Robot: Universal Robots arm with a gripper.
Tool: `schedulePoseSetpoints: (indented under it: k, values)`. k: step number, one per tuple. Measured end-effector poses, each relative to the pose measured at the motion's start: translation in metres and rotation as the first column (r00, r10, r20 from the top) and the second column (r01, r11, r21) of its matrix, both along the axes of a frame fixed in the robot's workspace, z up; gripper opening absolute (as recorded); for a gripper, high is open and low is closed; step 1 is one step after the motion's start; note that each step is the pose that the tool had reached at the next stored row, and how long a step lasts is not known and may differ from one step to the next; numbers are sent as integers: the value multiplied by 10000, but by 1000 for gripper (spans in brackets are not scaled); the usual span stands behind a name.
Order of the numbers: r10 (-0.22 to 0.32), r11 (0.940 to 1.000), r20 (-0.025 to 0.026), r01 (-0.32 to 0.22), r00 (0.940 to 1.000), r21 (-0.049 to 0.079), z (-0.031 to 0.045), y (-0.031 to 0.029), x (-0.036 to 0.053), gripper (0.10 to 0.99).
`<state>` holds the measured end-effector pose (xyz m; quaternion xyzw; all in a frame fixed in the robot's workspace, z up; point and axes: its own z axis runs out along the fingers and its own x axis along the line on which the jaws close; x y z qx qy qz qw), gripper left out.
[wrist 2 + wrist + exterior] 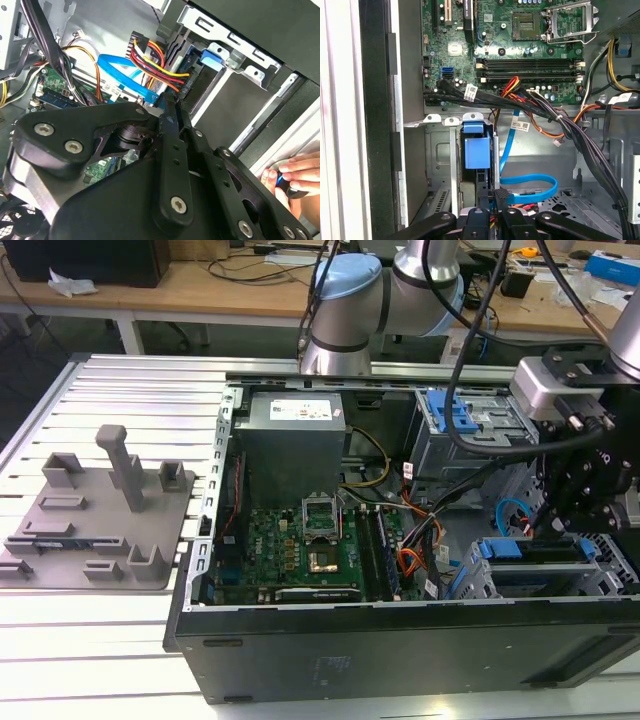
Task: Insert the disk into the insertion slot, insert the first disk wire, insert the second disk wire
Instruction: 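Insert the second disk wire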
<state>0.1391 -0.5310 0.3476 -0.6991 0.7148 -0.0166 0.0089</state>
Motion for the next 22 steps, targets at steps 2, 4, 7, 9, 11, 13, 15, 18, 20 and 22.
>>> schedulePoseSetpoints:
  k: [2, 4, 7, 9, 11, 13, 15, 18, 20, 22]
  values:
    - [0, 10000, -4, 0, 10000, 2, -4, -5, 3, 161]
    - [0, 10000, -8, 0, 10000, -2, -9, -6, 8, 161]
    - [-1, 10000, -20, 1, 10000, 1, -14, -8, 12, 161]
    - [0, 10000, -32, 0, 10000, 1, -17, -11, 14, 161]
    - [-1, 10000, -46, 1, 10000, 0, -20, -18, 15, 161]
    - [-1, 10000, -51, 1, 10000, 0, -23, -22, 15, 161]
    - [1, 10000, -52, -1, 10000, -2, -29, -23, 19, 161]
    - [-1, 10000, -52, 1, 10000, 0, -46, -23, 19, 161]
    - [0, 10000, -52, 0, 10000, -1, -64, -24, 19, 161]
    - [0, 10000, -52, 0, 10000, -20, -108, -33, 19, 161]
